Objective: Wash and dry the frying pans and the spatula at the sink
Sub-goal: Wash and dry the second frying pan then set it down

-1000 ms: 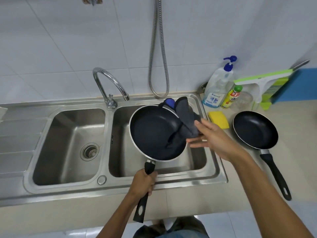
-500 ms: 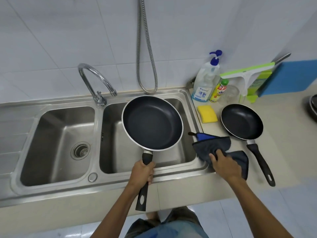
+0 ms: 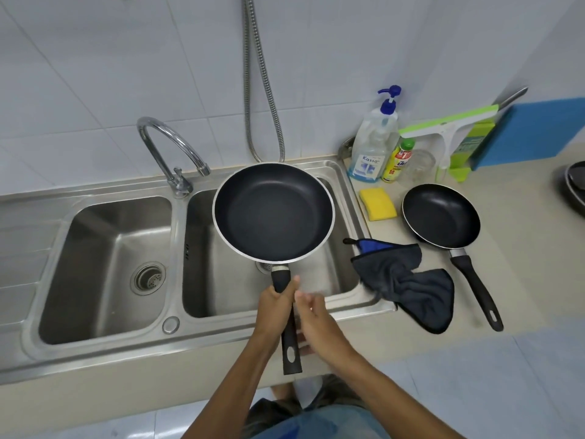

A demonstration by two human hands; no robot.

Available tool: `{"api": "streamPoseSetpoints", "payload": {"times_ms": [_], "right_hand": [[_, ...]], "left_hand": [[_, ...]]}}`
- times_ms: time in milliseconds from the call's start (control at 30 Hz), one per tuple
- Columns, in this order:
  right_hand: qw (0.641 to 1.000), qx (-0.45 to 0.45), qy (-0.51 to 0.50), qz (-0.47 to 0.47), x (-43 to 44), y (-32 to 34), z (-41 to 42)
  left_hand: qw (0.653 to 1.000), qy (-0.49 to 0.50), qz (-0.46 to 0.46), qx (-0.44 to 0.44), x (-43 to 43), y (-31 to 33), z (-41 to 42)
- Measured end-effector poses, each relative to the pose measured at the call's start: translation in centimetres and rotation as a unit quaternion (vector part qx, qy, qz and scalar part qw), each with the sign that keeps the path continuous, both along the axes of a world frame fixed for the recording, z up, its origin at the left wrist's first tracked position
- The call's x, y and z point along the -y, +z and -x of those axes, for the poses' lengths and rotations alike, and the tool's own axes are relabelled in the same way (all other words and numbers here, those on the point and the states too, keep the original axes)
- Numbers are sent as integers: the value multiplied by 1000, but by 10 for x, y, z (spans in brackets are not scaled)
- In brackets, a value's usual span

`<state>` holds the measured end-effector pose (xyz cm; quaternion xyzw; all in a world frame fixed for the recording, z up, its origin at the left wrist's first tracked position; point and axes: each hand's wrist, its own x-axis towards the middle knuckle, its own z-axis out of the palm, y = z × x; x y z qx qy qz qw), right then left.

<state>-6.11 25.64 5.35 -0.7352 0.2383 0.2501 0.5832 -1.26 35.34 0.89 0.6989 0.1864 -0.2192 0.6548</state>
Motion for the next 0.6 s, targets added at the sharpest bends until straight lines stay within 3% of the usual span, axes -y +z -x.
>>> {"api": "streamPoseSetpoints", "payload": {"times_ms": [100,367,600], "right_hand": [[986,-84,-101,-100,-21,-12,9],[994,42,-97,14,-1,-10,26],[993,72,-84,31,48,0,35]], "left_hand": [[1000,-2,12,4,8,7,2],[1000,22,15,-9,32,13,15],[1000,22,14,-13,81,22,20]]}}
